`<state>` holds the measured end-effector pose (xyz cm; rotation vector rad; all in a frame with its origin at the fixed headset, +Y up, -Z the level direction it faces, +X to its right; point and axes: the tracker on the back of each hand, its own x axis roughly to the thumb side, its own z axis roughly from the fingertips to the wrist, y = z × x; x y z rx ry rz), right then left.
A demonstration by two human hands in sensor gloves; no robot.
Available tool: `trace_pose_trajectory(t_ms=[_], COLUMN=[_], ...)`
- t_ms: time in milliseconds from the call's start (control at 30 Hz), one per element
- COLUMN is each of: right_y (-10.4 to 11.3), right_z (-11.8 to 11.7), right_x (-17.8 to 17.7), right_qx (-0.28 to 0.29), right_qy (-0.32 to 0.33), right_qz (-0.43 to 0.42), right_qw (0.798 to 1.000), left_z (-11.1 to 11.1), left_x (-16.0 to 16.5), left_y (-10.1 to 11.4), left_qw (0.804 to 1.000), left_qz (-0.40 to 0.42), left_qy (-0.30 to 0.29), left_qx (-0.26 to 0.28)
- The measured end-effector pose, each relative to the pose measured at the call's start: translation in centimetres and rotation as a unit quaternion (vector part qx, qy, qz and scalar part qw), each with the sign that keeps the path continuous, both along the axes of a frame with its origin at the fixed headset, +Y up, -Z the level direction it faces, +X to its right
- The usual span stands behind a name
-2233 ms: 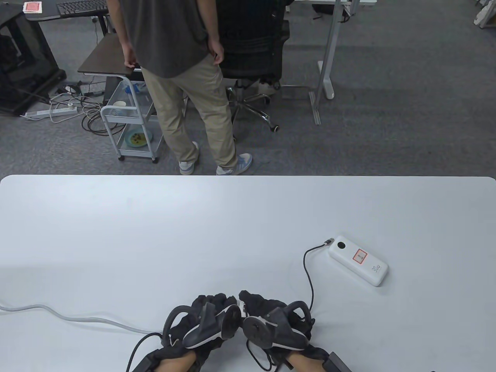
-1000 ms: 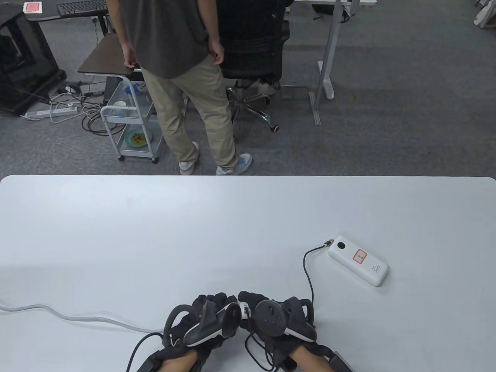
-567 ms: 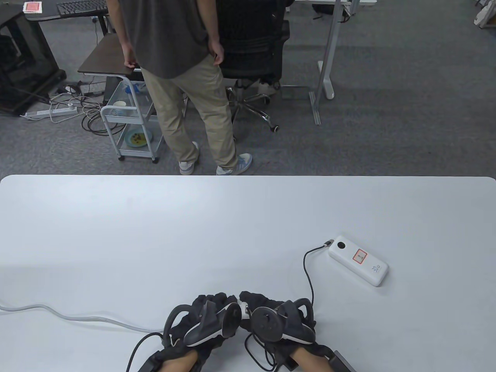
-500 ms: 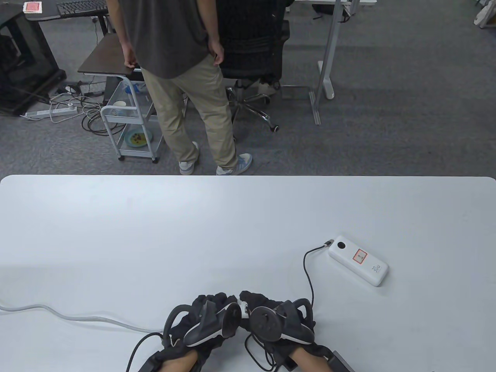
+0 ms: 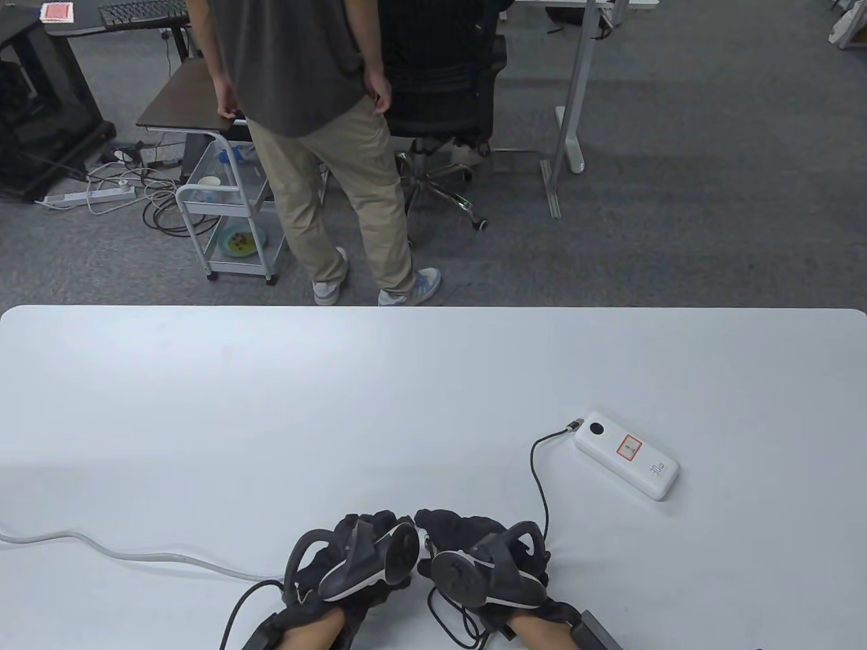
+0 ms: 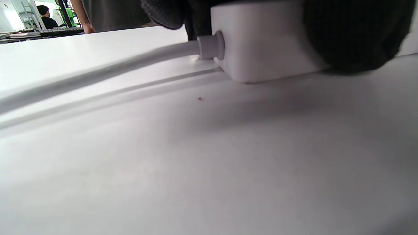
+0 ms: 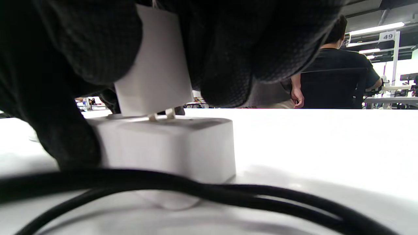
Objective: Unplug the charger and disconnect the battery pack
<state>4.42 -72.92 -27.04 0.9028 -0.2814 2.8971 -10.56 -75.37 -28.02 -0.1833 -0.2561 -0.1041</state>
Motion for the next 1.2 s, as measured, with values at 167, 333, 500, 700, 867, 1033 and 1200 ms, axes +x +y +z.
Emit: trace_pose_trajectory(t_ms=[167,333,500,700,867,1033,1200], right_y=[-0.1,0.4,3.8,6.8,7.5,7.2,7.2], right_z=[-0.7,-0.3,-1.0,0.1,0.5,0.4,0.2], right_x=[1.0,0.5,3.3,6.2,6.5,6.5,7.2], right_qx=[-0.068,-0.033,-0.028,0.01,0.017,0.018,0.002], right_qy=[-0.011,-0.004,-0.031,-0.037,-0.038,-0.044,-0.056], right_qz=[-0.071,-0.023,-0.142,-0.201,-0.206,-0.199,-0.21], right_qw=[0.995,0.999,0.989,0.979,0.978,0.979,0.976], left_z=[0.1,-0.1,0.1,0.1,0.2,0.2,0.3], left_x=[0.1,-0.1,0.0,-0.1,-0.4,-0.5,-0.7], left_y=[0.0,0.1,0.1,0.0,-0.1,-0.2,-0.1], left_qw=[1.0,1.0,1.0,1.0,1.0,1.0,1.0], left_qz=[-0.005,0.001,-0.007,-0.002,0.01,0.015,0.018], left_qy=[0.001,0.004,0.003,0.001,0.004,0.003,0.009], left_qx=[0.001,-0.013,-0.001,-0.001,0.0,-0.005,0.0])
